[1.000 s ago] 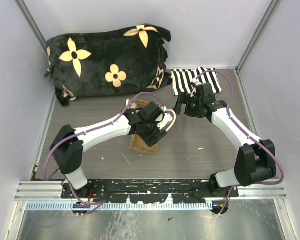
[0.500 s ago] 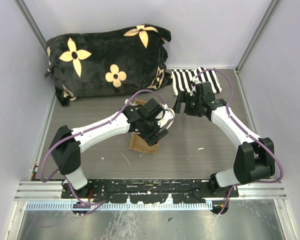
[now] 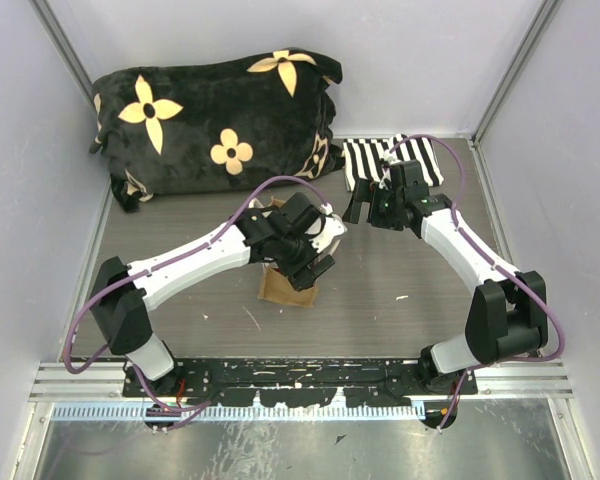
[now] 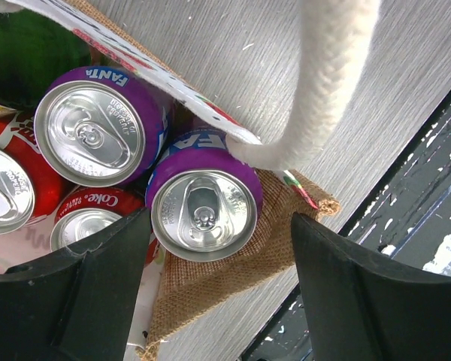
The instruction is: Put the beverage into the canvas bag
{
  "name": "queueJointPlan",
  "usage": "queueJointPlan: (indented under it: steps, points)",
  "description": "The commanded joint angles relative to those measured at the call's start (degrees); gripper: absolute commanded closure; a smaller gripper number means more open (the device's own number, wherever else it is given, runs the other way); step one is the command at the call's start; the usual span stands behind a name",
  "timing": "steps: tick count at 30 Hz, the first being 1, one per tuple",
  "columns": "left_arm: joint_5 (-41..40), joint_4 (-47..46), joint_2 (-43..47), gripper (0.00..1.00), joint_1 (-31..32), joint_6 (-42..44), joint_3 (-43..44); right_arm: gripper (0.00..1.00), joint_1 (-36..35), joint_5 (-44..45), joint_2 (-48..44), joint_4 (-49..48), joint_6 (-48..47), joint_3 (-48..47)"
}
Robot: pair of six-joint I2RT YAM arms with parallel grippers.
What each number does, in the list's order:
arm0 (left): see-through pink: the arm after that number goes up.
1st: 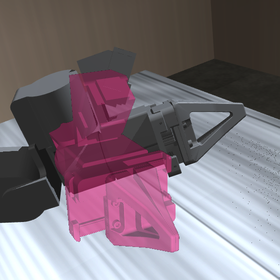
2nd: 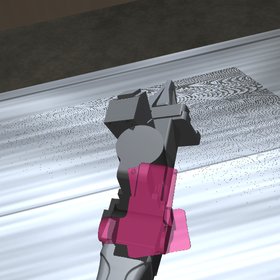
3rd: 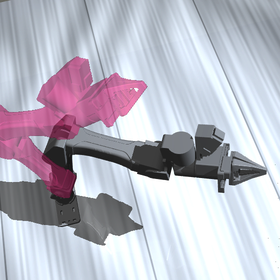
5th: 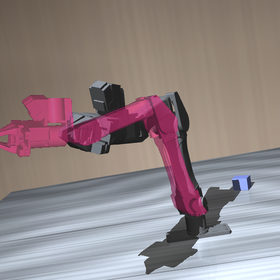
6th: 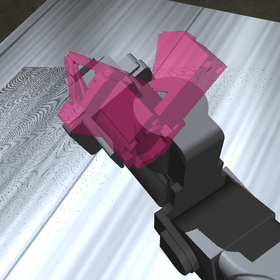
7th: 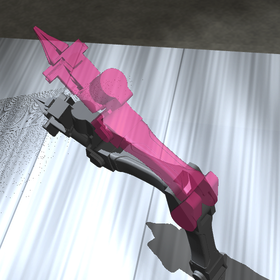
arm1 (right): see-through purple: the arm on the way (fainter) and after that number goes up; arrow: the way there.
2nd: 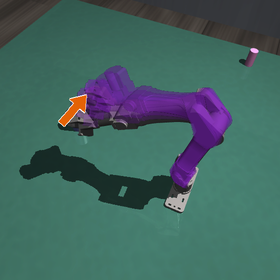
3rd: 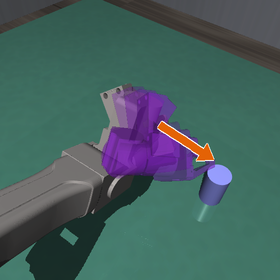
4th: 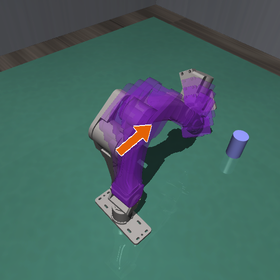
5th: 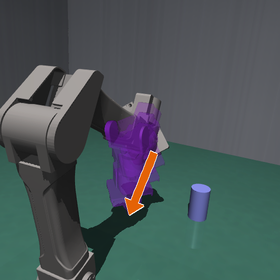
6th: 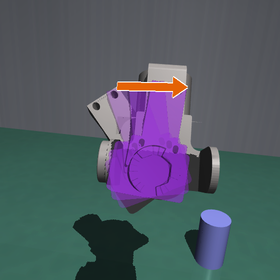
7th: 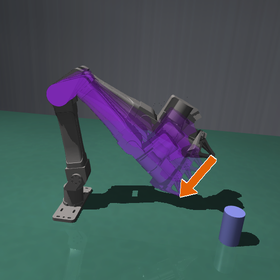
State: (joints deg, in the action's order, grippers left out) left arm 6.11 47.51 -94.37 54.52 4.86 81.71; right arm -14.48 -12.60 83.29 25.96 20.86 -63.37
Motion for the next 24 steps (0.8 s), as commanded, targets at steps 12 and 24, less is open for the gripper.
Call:
queueJointPlan:
  steps: [12, 24]
  points:
    - [2.0, 2.1, 3.7, 0.31, 0.7, -0.7, 3.2, 0.00, 0.2, -1.1, -1.1, -0.7, -0.4, -1.9]
    - [1.3, 0.1, 3.4, 0.83, 0.7, -0.6, -0.6, 0.00, 0.2, -1.0, -2.2, -0.7, -0.1, -0.7]
